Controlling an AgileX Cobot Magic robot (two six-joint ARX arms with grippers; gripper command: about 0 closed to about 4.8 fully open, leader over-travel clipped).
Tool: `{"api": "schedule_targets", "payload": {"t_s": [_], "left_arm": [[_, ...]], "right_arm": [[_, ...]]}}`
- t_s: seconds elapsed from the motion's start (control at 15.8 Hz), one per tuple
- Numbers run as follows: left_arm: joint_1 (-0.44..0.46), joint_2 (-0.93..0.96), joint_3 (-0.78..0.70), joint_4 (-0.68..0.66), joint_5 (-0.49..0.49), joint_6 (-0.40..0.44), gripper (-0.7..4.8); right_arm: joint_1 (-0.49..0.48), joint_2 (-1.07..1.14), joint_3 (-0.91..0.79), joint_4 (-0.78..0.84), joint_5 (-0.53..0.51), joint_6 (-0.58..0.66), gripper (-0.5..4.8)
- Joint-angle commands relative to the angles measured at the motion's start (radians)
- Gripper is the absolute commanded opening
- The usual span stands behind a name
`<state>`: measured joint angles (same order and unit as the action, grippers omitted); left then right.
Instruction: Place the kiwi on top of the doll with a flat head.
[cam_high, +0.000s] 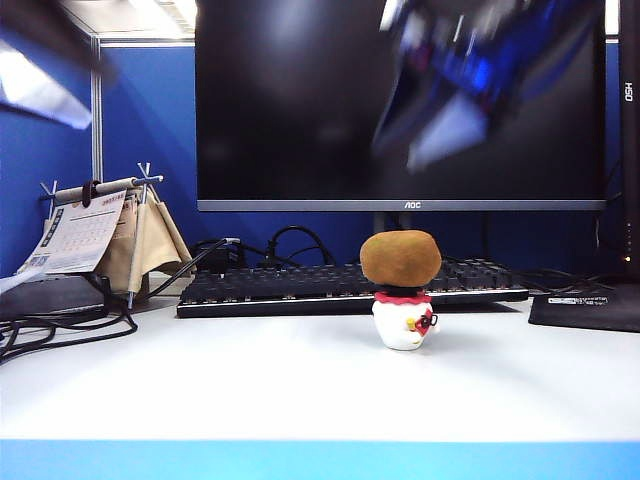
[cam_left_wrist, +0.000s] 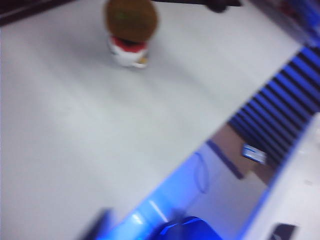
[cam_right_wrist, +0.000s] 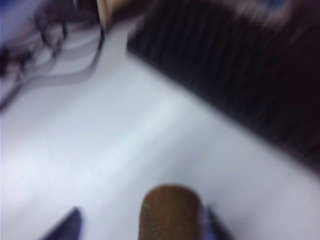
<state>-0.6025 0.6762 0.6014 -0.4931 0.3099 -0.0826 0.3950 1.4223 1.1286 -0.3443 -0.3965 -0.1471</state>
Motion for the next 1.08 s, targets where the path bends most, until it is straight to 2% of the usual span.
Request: {"api": "schedule_targets", "payload": {"t_s": [0.06,0.19,0.32,0.51,0.63,0.76,0.89,1.08], "left_arm": [[0.0,-0.008,0.002,-0.004,-0.116,-0.002,-0.06],[0.0,-0.024,0.002,0.014,-0.161,-0.004,-0.06],[0.0,-0.062,-0.032,0.116,-0.186,-0.041,-0.06],[0.0,-0.143,-0.157,0.331,-0.274,-0.06,-0.06],[0.0,-0.156,-0.227,0.38,-0.31,-0.068,-0.06],[0.0,-0.156,-0.291,0.408,-0.327,-0.099,-0.06],[0.0,-0.156,-0.352,0.47,-0.339,-0.101,-0.06],[0.0,-0.156,-0.446,0.568,-0.378,-0.101,-0.06]], "right_arm": [[0.0,-0.133,0.006,0.007,0.023,0.046,1.92],[0.0,-0.248,-0.031,-0.001,0.122,0.048,1.45],[0.0,-0.373,-0.118,0.013,0.185,0.072,1.02],[0.002,-0.617,-0.34,0.049,0.269,0.22,1.02],[0.002,-0.767,-0.505,0.129,0.28,0.29,1.01],[0.002,-0.904,-0.656,0.194,0.349,0.335,1.0],[0.002,-1.013,-0.764,0.219,0.403,0.362,0.71],[0.002,-1.127,-0.853,0.237,0.41,0.363,0.39]]}}
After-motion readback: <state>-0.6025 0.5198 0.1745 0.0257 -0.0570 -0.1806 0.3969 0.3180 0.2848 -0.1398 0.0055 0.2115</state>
